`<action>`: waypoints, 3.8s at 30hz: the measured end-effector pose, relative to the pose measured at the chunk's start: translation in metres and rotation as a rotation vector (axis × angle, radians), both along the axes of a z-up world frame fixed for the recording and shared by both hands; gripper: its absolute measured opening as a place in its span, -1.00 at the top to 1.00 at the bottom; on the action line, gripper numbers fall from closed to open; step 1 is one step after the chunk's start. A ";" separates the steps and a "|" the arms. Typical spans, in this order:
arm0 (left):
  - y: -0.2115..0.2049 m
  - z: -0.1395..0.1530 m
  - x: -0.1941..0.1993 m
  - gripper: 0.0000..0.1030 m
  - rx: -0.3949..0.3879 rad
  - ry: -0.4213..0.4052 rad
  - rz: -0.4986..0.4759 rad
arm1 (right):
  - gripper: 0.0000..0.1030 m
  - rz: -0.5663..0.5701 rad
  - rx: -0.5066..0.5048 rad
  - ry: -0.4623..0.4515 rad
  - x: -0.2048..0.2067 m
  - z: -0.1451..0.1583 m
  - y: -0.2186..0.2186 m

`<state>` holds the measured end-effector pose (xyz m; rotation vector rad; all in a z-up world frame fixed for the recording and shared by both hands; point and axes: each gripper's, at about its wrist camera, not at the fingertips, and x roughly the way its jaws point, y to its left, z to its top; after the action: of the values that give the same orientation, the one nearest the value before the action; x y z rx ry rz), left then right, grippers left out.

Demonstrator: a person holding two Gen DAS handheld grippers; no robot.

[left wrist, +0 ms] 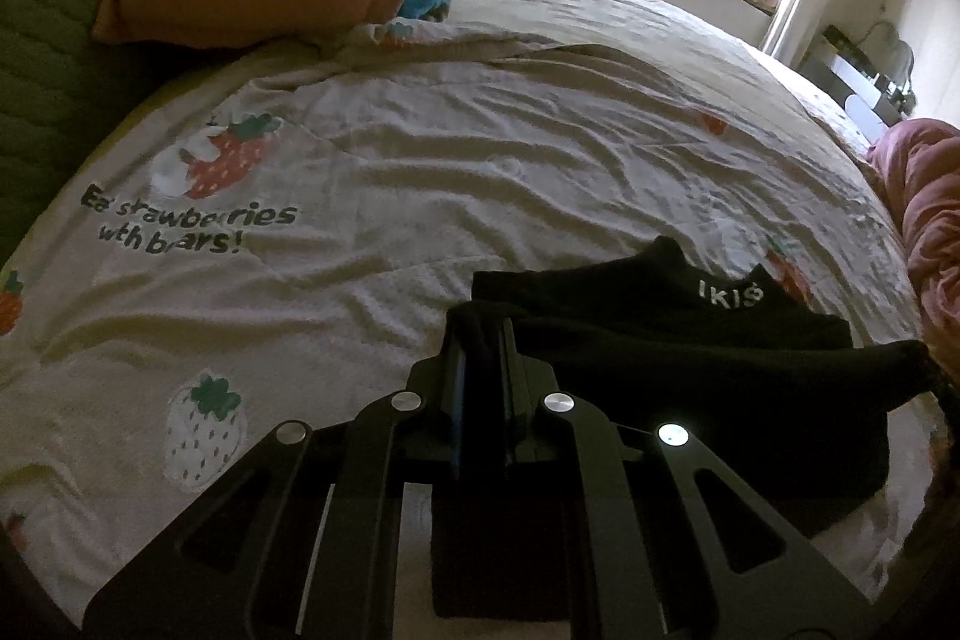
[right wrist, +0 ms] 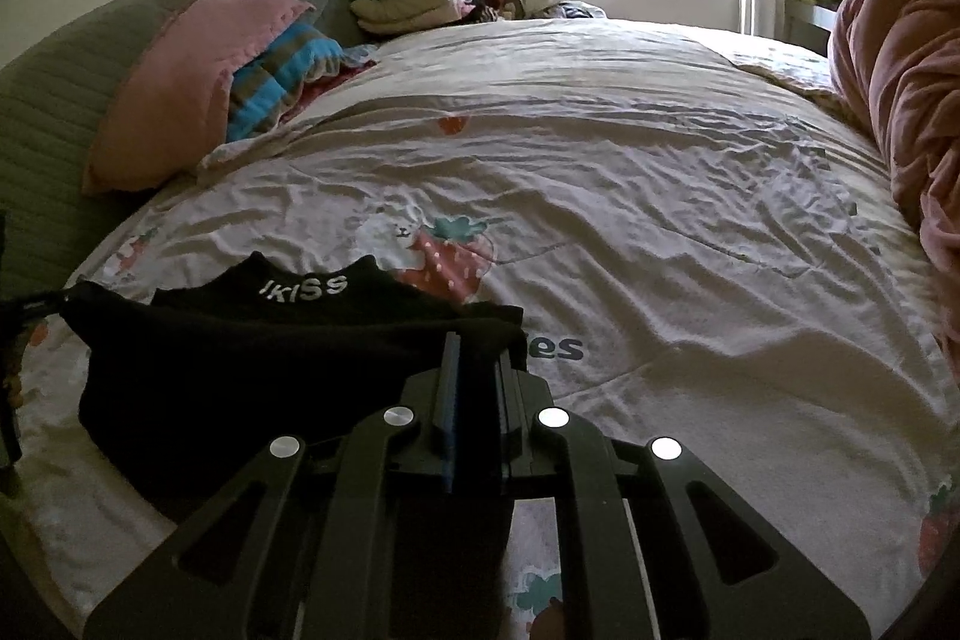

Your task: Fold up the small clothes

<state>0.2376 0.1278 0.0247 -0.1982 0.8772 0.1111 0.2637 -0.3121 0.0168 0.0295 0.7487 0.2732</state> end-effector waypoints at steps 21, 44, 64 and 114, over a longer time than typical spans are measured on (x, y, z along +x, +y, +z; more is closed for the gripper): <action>-0.020 -0.015 -0.040 0.89 0.086 -0.061 -0.047 | 0.62 0.091 -0.047 -0.021 -0.036 -0.010 0.014; -0.033 -0.064 0.052 0.88 0.188 0.078 -0.063 | 0.72 0.065 -0.097 0.120 0.043 -0.063 0.056; 0.014 -0.073 0.062 0.43 0.034 0.092 0.036 | 0.29 -0.057 -0.064 0.161 0.076 -0.065 0.021; -0.060 -0.061 -0.039 0.66 0.107 0.045 -0.152 | 0.30 0.079 -0.069 0.175 -0.041 -0.063 0.060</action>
<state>0.1988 0.0682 -0.0361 -0.0286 0.9258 0.0208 0.2225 -0.2516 -0.0464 -0.0423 0.9346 0.3230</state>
